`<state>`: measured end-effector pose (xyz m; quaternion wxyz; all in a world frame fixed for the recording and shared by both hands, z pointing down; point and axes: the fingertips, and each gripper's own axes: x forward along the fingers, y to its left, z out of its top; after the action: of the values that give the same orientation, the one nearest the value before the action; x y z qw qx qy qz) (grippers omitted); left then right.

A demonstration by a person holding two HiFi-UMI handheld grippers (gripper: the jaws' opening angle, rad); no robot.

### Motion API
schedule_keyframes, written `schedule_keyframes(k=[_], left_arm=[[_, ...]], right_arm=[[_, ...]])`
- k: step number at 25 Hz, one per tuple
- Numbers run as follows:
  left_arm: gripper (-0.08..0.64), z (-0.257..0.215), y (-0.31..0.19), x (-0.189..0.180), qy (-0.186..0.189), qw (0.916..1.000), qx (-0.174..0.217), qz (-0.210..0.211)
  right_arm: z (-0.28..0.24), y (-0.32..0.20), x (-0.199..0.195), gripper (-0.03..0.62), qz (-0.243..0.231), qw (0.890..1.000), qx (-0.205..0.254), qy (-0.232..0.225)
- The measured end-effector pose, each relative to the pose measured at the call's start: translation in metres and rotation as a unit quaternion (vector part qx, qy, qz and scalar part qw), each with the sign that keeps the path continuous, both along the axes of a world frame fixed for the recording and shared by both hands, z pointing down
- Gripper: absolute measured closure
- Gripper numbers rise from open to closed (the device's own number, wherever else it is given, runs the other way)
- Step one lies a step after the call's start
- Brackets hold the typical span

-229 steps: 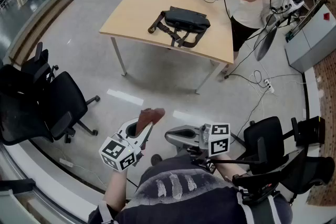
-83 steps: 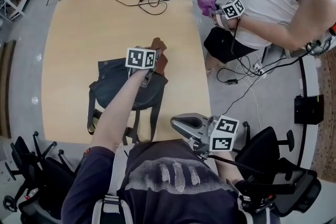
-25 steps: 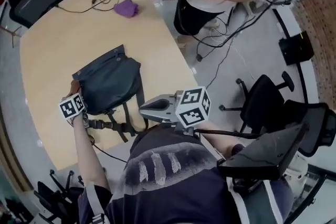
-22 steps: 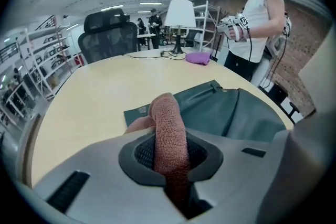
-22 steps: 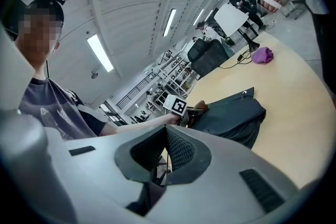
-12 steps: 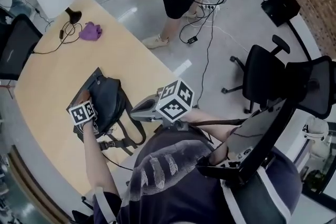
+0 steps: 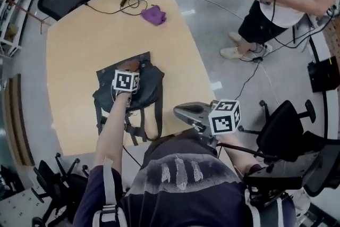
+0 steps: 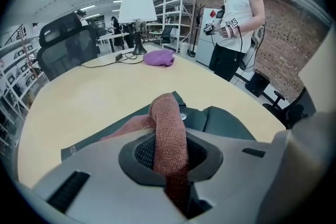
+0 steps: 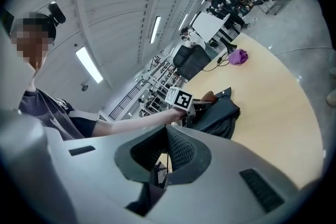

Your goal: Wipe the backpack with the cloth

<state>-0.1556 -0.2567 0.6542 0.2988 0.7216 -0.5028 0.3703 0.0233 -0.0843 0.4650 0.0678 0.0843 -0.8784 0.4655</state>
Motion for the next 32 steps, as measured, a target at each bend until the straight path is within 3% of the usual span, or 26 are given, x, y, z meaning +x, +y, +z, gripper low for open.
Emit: schedule_keyframes(k=[6,10,14,16,19,20,22,23,24,25,27,29,32], left_arm=[[0.505,-0.006,-0.011,0.019,-0.013,0.9992,0.001,0.039],[0.505,-0.01,-0.007,0.06,-0.014,0.9949,0.001,0.099],[0.505,-0.018,0.003,0.108,-0.018,0.9845,0.009,0.174],[0.505,-0.034,0.009,0.135,0.032,0.9828,0.011,0.182],[0.505,-0.07,0.011,0.171,0.151,0.976,0.031,0.154],[0.505,-0.082,0.01,0.18,0.204,0.9689,0.033,0.136],[0.505,-0.104,0.008,0.192,0.32,0.9426,0.03,0.092],[0.505,-0.112,0.006,0.192,0.367,0.9275,0.025,0.067],[0.505,-0.115,0.004,0.188,0.391,0.9192,0.021,0.04],[0.505,-0.111,0.002,0.177,0.386,0.9223,0.021,0.016],[0.505,-0.087,0.001,0.147,0.303,0.9526,0.026,-0.014],[0.505,-0.062,0.01,0.124,0.206,0.9783,0.022,-0.005],[0.505,-0.041,0.023,0.112,0.1,0.9933,0.018,0.056]], right_arm=[[-0.002,-0.006,-0.015,0.591,-0.02,1.0,-0.001,-0.001],[-0.009,-0.006,-0.012,0.591,-0.021,1.0,0.006,-0.006],[-0.01,-0.01,-0.007,0.591,-0.011,1.0,0.006,-0.009],[-0.009,-0.012,-0.005,0.591,-0.01,1.0,0.006,-0.009],[-0.009,-0.012,-0.003,0.591,-0.01,1.0,0.005,-0.013],[-0.009,-0.012,-0.002,0.591,-0.01,1.0,0.005,-0.015],[-0.007,-0.011,0.0,0.591,-0.013,1.0,0.004,-0.017],[-0.006,-0.01,0.001,0.591,-0.016,1.0,0.003,-0.017],[-0.005,-0.009,0.001,0.591,-0.019,1.0,0.004,-0.017],[-0.005,-0.008,0.001,0.591,-0.022,1.0,0.003,-0.017],[-0.004,-0.006,0.0,0.591,-0.028,0.999,0.002,-0.017],[-0.005,-0.003,0.0,0.591,-0.034,0.999,0.001,-0.017],[-0.004,-0.002,0.001,0.591,-0.04,0.999,0.001,-0.014]])
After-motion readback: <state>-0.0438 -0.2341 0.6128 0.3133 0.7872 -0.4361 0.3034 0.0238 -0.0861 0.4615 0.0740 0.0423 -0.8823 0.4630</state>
